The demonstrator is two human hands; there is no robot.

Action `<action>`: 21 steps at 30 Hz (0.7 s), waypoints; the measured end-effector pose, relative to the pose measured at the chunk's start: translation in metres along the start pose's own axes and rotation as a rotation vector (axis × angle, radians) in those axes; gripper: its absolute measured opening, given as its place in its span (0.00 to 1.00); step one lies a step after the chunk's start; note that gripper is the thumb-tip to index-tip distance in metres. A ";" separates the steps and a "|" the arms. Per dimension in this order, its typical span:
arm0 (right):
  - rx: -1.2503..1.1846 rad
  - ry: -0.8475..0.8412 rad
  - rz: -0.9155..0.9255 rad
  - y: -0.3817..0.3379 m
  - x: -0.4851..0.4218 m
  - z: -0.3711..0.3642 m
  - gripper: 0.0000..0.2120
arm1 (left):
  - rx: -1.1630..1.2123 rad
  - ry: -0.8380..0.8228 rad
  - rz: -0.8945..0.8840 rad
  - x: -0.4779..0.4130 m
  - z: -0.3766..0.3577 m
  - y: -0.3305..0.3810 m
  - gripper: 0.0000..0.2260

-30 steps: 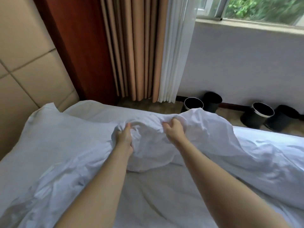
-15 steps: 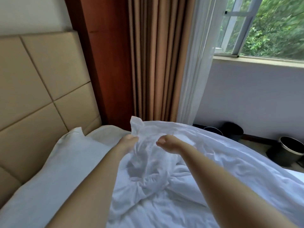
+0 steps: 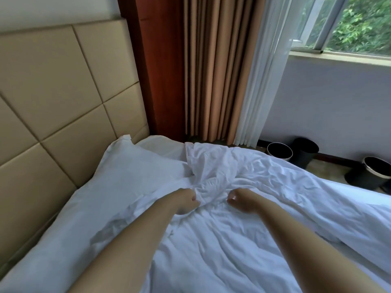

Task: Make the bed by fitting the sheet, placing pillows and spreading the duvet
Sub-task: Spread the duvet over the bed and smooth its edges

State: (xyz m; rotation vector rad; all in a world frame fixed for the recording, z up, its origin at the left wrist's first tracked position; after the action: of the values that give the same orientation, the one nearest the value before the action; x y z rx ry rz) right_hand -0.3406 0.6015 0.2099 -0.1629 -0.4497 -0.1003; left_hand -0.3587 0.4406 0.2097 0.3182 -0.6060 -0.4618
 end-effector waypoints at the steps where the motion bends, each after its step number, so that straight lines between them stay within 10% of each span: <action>1: -0.003 0.005 0.005 -0.002 0.011 -0.007 0.16 | -0.027 -0.020 -0.015 0.012 -0.005 0.002 0.16; 12: -0.335 -0.218 -0.108 -0.034 0.126 -0.147 0.09 | 0.089 -0.046 -0.006 0.116 -0.106 -0.061 0.15; 21: -0.394 -0.294 -0.116 -0.059 0.205 -0.298 0.13 | 0.660 0.201 0.409 0.193 -0.292 -0.143 0.10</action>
State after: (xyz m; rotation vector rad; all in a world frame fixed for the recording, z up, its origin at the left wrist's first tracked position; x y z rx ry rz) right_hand -0.0386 0.4780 0.0434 -0.5441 -0.7308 -0.2810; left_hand -0.0862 0.2661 0.0134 0.8373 -0.5957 0.1786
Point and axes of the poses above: each hand's wrist, its own x-axis away from the middle knuckle, its own z-axis out of the back of the hand, y = z × x, the point moved 8 cm from there along -x, towards the middle knuckle, and after that the axes turned 7 degrees about -z, right-handed, at the moved point
